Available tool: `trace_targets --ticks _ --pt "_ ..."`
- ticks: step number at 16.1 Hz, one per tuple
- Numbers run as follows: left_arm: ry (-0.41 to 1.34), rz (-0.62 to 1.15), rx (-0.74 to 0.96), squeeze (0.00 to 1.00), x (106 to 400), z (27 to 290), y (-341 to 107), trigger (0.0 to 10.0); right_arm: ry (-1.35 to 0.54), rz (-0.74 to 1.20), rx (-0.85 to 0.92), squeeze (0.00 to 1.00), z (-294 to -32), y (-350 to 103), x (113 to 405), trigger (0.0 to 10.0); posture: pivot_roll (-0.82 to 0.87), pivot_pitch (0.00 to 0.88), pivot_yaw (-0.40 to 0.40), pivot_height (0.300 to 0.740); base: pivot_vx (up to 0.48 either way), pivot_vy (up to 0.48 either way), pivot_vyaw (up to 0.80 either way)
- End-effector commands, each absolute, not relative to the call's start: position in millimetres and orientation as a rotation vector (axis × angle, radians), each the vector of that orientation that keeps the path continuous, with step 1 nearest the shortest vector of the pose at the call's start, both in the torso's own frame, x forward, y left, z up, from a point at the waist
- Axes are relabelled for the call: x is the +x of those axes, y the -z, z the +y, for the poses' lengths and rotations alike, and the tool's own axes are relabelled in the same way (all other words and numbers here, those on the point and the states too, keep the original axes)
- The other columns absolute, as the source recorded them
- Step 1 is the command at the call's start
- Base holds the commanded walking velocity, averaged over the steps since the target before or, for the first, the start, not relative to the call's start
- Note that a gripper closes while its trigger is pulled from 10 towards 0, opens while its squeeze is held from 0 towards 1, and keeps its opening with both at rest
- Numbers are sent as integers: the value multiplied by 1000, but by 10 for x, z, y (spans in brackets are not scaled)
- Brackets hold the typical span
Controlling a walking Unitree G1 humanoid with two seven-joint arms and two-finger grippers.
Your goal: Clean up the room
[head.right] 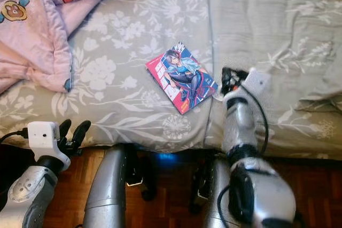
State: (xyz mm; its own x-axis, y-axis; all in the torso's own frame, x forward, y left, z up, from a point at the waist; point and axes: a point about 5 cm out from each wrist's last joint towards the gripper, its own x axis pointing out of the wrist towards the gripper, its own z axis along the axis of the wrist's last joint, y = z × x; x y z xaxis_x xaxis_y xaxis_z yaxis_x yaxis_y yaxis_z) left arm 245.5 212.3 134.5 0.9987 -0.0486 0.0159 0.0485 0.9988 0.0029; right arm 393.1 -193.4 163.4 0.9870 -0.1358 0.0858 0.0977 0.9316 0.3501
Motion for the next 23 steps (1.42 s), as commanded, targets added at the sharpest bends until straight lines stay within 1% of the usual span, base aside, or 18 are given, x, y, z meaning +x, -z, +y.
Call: trace_targets --ticks 1,2,3,6,13,14,15,20,23 --pt "36 33 -1 0 2367 2144 -1252 10000 155 -22 333 702 -1971 -1480 3901 10000 245 599 37 583 0 0 0" --pt "34 36 -3 0 2351 2141 -1243 10000 163 -14 305 110 -1987 -1506 3916 10000 246 600 38 583 0 0 0" --pt "33 39 -4 0 2343 2140 -1236 10000 167 -19 316 0 -1990 -1518 3921 10000 245 603 36 583 0 0 0" --pt "28 49 -7 0 2313 2140 -1214 10000 191 -7 315 0 -2013 -1519 3925 10000 242 609 32 583 0 0 0" --pt "17 53 7 0 2284 2185 -1230 10000 257 167 272 0 -2044 -1239 3842 10000 246 619 31 583 0 0 0" --pt "17 53 8 0 2282 2186 -1232 10000 254 168 275 0 -2038 -1235 3841 4392 248 619 31 583 0 0 0" --pt "15 52 10 0 2280 2188 -1234 10000 242 166 296 0 -2019 -1231 3842 0 247 620 28 583 0 0 0" --pt "12 42 16 0 2292 2191 -1260 10000 218 170 290 0 -1978 -1230 3850 0 249 620 27 583 0 0 0" --pt "-4 33 27 0 2286 2213 -1274 10000 154 177 292 0 -1899 -1212 3853 0 248 622 26 583 0 0 0"
